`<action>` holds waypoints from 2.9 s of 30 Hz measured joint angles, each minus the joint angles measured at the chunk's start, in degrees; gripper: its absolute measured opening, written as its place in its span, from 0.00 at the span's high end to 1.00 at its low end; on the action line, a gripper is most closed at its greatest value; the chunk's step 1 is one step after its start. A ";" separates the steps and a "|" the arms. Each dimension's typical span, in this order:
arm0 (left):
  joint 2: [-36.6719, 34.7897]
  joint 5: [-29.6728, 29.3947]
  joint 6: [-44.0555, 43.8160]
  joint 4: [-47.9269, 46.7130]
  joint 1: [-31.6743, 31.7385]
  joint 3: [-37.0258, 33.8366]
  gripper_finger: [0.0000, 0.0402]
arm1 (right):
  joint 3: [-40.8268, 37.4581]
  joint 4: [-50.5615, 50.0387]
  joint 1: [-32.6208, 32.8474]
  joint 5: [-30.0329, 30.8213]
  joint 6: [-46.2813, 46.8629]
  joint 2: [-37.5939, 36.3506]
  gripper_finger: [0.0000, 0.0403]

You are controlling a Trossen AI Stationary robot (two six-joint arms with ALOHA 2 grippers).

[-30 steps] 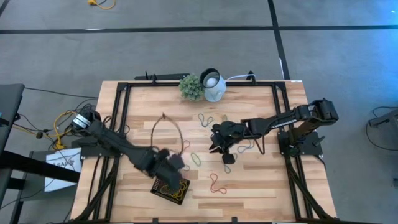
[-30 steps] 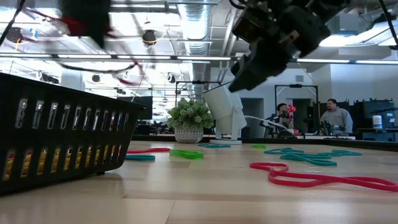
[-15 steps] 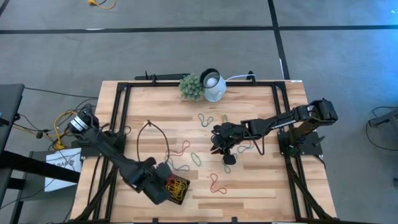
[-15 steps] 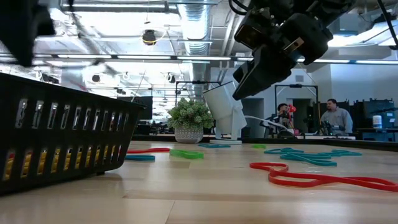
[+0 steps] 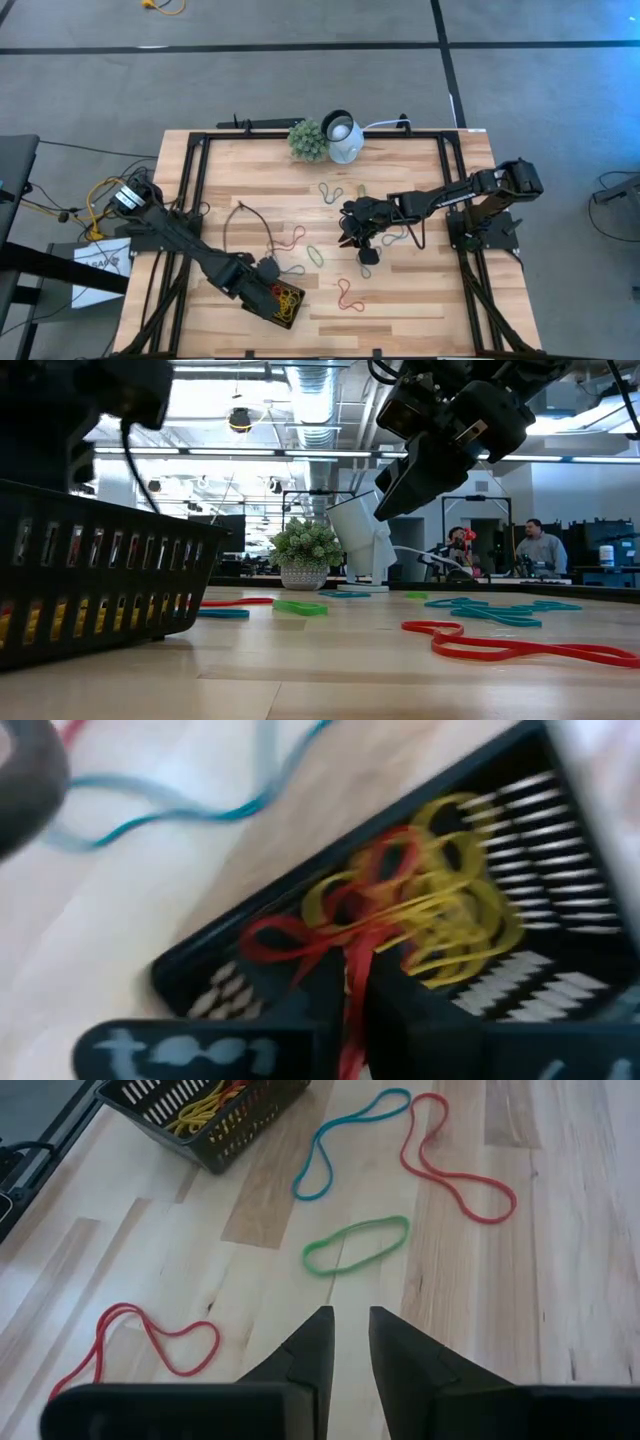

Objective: Pick and place items into bin
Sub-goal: Put the red rubber band into the black bin

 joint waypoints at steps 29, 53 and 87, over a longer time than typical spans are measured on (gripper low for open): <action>-0.15 -10.48 24.30 -7.30 4.70 9.22 0.81 | -0.11 8.13 0.04 -0.10 -0.23 1.33 0.84; -0.13 -8.16 29.89 16.51 24.58 -7.84 0.82 | -0.22 11.62 0.31 -0.02 4.66 3.61 0.84; 5.97 -8.48 24.02 23.67 25.73 -12.50 0.64 | -0.02 14.72 0.26 0.17 2.74 3.67 0.84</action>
